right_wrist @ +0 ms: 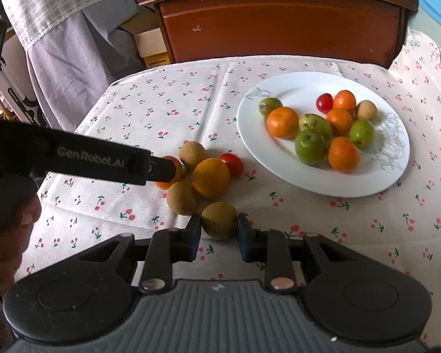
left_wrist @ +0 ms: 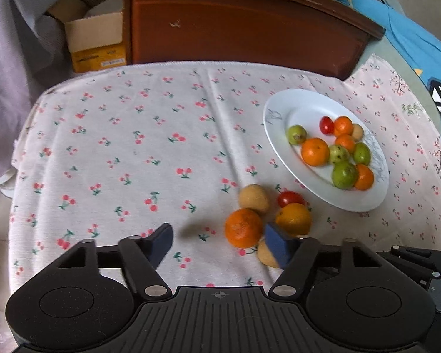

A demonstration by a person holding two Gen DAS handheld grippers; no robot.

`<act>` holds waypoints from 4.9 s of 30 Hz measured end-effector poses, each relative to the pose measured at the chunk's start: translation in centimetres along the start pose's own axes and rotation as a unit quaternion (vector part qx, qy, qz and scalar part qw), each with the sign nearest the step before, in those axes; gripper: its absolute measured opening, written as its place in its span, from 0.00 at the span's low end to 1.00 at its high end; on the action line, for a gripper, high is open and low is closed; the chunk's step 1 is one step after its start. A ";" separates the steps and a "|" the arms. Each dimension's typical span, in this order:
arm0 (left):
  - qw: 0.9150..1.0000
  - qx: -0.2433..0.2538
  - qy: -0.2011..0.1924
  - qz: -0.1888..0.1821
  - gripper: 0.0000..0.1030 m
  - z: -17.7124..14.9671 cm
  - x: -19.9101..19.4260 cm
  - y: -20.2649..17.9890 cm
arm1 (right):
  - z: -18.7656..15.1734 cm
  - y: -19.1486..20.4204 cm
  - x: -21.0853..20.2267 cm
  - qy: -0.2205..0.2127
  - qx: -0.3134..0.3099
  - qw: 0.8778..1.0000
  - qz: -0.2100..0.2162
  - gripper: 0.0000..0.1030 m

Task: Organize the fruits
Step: 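Grasp an orange with the left gripper while the right grasps a tan fruit, then carry the orange and tan fruit onto the white plate and open both grippers, then lift both grippers off the plate back toward the remaining fruits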

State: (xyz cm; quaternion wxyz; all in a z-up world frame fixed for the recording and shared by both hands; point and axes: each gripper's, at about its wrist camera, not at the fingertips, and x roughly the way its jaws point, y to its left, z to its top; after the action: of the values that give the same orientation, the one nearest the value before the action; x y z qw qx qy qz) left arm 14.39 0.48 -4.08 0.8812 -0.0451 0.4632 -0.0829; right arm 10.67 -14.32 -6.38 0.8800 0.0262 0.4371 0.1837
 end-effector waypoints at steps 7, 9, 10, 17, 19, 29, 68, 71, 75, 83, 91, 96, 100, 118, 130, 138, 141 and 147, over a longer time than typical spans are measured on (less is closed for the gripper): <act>1.000 -0.001 -0.005 -0.018 0.49 0.0 0.2 -0.3 | 0.0 -0.6 -0.1 0.003 0.019 1.000 0.005 0.25; 1.000 -0.007 -0.005 -0.019 0.49 0.0 0.3 -0.2 | 0.1 -0.7 -0.1 0.004 0.023 1.000 0.006 0.25; 1.000 -0.014 -0.004 -0.020 0.49 0.0 0.4 0.0 | 0.1 -0.7 -0.1 0.004 0.025 1.000 0.005 0.25; 0.999 -0.020 -0.002 -0.045 0.28 -0.3 0.8 -0.3 | 0.1 -0.9 -0.2 0.004 0.032 0.999 0.008 0.25; 0.999 -0.013 -0.008 -0.045 0.27 -0.4 0.8 -0.7 | 0.1 -0.9 -0.1 0.004 0.032 0.999 0.008 0.25; 0.999 -0.019 -0.027 -0.029 0.26 -0.1 -0.9 -0.5 | 0.4 -0.9 -0.5 -0.004 0.033 0.999 0.011 0.25; 0.991 0.041 -0.114 -0.054 0.26 7.4 -2.6 -7.0 | 5.1 -10.7 -7.1 -0.116 0.234 0.965 -0.028 0.25; 0.991 0.055 -0.106 -0.052 0.26 7.7 -1.3 -7.9 | 4.9 -11.0 -6.5 -0.107 0.253 0.961 -0.029 0.25; 0.992 0.064 -0.094 -0.059 0.26 8.2 0.4 -8.7 | 4.7 -11.5 -5.6 -0.098 0.276 0.956 -0.030 0.25; 0.993 0.068 -0.077 -0.064 0.26 8.8 3.2 -9.4 | 4.5 -12.2 -4.1 -0.086 0.303 0.948 -0.035 0.25; 0.993 0.075 -0.070 -0.061 0.29 8.8 4.7 -9.8 | 4.4 -12.9 -3.1 -0.088 0.325 0.941 -0.042 0.29; 0.992 0.065 -0.089 -0.055 0.63 9.4 3.0 -9.8 | 4.6 -12.9 -3.7 -0.103 0.324 0.940 -0.034 0.30; 0.992 0.070 -0.101 -0.032 0.75 9.9 1.0 -9.7 | 4.9 -12.9 -4.3 -0.113 0.326 0.938 -0.028 0.35; 0.994 0.009 -0.109 0.017 0.92 7.4 -6.4 -3.4 | 5.6 -12.3 -6.6 -0.134 0.310 0.941 -0.008 0.41; 0.994 0.000 -0.104 0.034 0.92 4.8 -8.0 -1.7 | 5.0 -9.4 -6.1 -0.111 0.248 0.962 0.010 0.43; 0.994 0.029 -0.085 0.058 0.92 3.5 -7.1 -1.8 | 4.3 -7.5 -5.2 -0.086 0.219 0.972 0.023 0.43; 0.995 0.030 -0.073 0.063 0.92 3.0 -6.6 -1.6 | 4.1 -6.9 -4.8 -0.077 0.210 0.974 0.026 0.43; 0.995 0.035 -0.054 0.075 0.92 2.4 -5.9 -1.0 | 3.6 -5.8 -3.8 -0.059 0.193 0.979 0.033 0.43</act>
State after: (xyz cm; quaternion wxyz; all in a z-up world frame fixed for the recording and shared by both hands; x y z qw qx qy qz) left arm 12.98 0.62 2.15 0.9096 0.0163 0.4140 -0.0308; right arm 13.14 -20.61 -2.42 0.8762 0.2209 0.4101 0.1235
